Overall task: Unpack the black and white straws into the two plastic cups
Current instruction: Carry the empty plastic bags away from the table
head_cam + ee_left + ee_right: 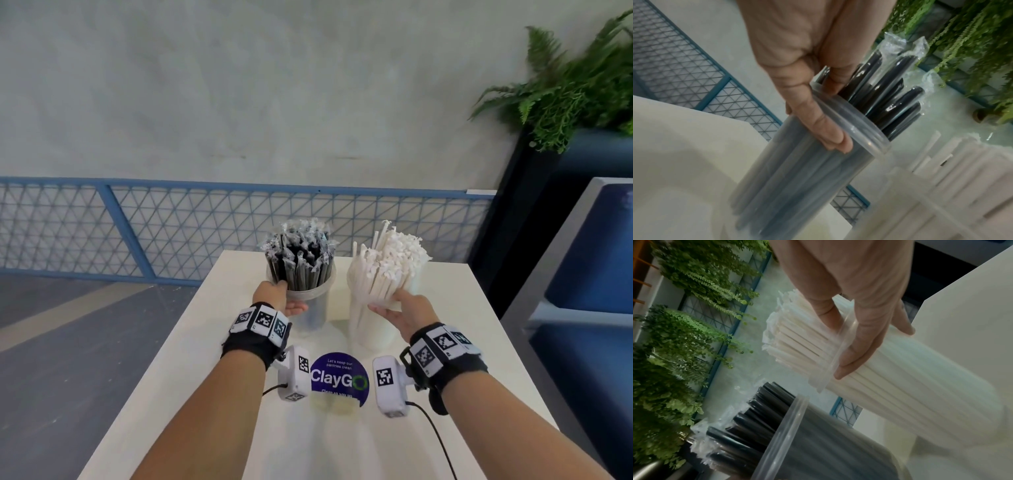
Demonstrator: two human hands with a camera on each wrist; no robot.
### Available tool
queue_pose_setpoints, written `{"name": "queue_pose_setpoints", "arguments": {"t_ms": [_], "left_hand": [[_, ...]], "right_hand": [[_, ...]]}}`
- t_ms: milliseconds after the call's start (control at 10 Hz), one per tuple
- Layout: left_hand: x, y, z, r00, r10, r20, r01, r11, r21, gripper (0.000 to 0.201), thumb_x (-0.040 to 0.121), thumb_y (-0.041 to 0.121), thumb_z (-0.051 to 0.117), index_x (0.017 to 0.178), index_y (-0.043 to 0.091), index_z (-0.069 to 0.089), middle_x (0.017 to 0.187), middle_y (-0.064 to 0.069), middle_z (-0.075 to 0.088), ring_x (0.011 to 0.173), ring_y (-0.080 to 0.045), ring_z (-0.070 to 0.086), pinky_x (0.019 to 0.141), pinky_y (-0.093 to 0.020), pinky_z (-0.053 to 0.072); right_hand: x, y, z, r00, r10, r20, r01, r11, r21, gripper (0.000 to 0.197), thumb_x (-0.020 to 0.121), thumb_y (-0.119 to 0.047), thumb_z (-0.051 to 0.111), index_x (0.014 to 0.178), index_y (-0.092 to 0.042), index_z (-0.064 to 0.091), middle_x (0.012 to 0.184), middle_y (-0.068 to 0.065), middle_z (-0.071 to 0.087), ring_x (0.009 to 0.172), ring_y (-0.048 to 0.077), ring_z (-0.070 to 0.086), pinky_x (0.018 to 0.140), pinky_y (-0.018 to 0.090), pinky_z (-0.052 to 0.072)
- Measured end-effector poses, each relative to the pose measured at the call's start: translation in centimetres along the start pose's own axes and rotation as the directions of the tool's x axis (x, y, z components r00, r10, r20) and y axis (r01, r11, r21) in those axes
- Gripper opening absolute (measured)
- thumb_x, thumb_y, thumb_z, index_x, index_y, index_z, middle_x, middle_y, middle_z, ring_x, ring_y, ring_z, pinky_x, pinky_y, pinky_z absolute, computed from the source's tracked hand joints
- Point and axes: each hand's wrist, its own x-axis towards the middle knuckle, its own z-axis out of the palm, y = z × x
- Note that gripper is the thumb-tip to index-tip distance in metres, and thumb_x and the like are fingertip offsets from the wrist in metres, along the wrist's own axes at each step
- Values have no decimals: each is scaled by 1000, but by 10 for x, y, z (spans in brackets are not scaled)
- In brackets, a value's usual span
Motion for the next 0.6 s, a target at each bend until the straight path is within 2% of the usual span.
{"name": "queue_pose_setpoints", "arguments": {"t_ms": [100,200,300,400,500,600], "left_hand": [[14,-7,1,1000,-17,-9,17,1000,14,37,100,12,31,124,-17,35,66,-25,55,30,-19,58,34,-25,50],[25,-16,0,998,-68,6,68,997,41,37,100,13,32,122,-16,37,62,-24,58,31,-20,59,34,-25,50],[32,-22,0,997,-82,14,80,994,67,40,100,15,31,119,-19,40,39,-15,59,32,-19,59,34,-24,50],[29,-23,-2,996,-78,31,75,995,72,40,100,15,32,117,-19,42,35,-11,57,31,-19,59,34,-23,50],[23,-20,-3,997,-76,33,73,994,86,46,100,25,33,104,-18,50,45,-16,61,36,-21,60,39,-25,52],[2,-24,-6,995,-77,58,69,989,128,47,98,41,32,90,-1,50,70,-20,60,60,-28,60,65,-36,55]], "right_hand": [[16,4,10,1000,14,3,-14,1000,-21,14,96,-3,39,109,-4,34,140,31,37,123,42,47,66,34,59],[28,11,16,999,39,0,-39,998,-39,16,95,-3,41,110,-5,35,140,31,37,122,43,48,60,33,59],[37,17,16,1000,14,11,-13,999,-33,21,93,1,43,113,0,40,135,30,44,113,43,56,55,30,59],[34,19,11,999,-18,49,19,1000,-10,35,89,4,43,123,9,46,122,26,57,91,40,65,53,27,57],[23,15,10,999,-9,47,12,998,-64,32,92,-2,45,123,-3,40,113,17,56,82,33,66,61,32,55],[3,17,-5,997,5,81,7,988,-154,31,94,-10,48,120,-18,32,118,8,44,86,31,66,69,37,52]]}}
